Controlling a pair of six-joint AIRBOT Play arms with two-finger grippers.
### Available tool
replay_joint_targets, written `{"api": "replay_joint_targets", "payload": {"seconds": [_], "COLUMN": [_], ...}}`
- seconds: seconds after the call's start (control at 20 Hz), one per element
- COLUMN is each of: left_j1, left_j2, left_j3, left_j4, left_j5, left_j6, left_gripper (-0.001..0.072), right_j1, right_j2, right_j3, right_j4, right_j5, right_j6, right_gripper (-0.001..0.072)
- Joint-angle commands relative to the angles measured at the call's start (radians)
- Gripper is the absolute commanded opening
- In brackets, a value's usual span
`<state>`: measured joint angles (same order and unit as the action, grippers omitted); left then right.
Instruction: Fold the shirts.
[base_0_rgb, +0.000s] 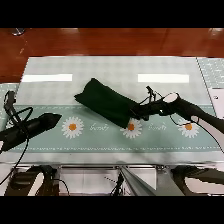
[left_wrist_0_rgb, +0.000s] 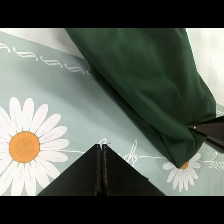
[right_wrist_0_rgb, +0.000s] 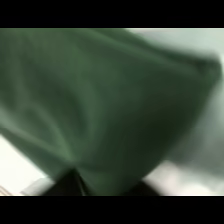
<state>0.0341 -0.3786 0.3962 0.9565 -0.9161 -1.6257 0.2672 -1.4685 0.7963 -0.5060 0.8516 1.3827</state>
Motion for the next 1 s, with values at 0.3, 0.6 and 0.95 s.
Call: {"api": "replay_joint_targets", "payload": {"seconds": [0.3,0.6,0.95], "left_j1": [0.001,0.001,0.001], "left_j2": [-0.001,-0.001,-0.001], "left_j3": [0.000,0.000,0.000], "left_j4": [0.000,0.000,0.000], "left_j5": [0.001,-0.001,-0.011], "left_j6": [0.000,0.000,0.000], "left_gripper": [0.0038,0.0037,0.0038], "right_j1": [0.022,-0.072,-0.494], "right_j2": [-0.044,-0.044,0.031], "right_j3": [0.596,1.056,1.227], "right_j4": [-0.194,-0.482,-0.470], "right_j5": [0.312,0.522,0.775], "right_j6": [0.004,0.186,0.273], "right_gripper": [0.0031,0.0031,0.0031]}}
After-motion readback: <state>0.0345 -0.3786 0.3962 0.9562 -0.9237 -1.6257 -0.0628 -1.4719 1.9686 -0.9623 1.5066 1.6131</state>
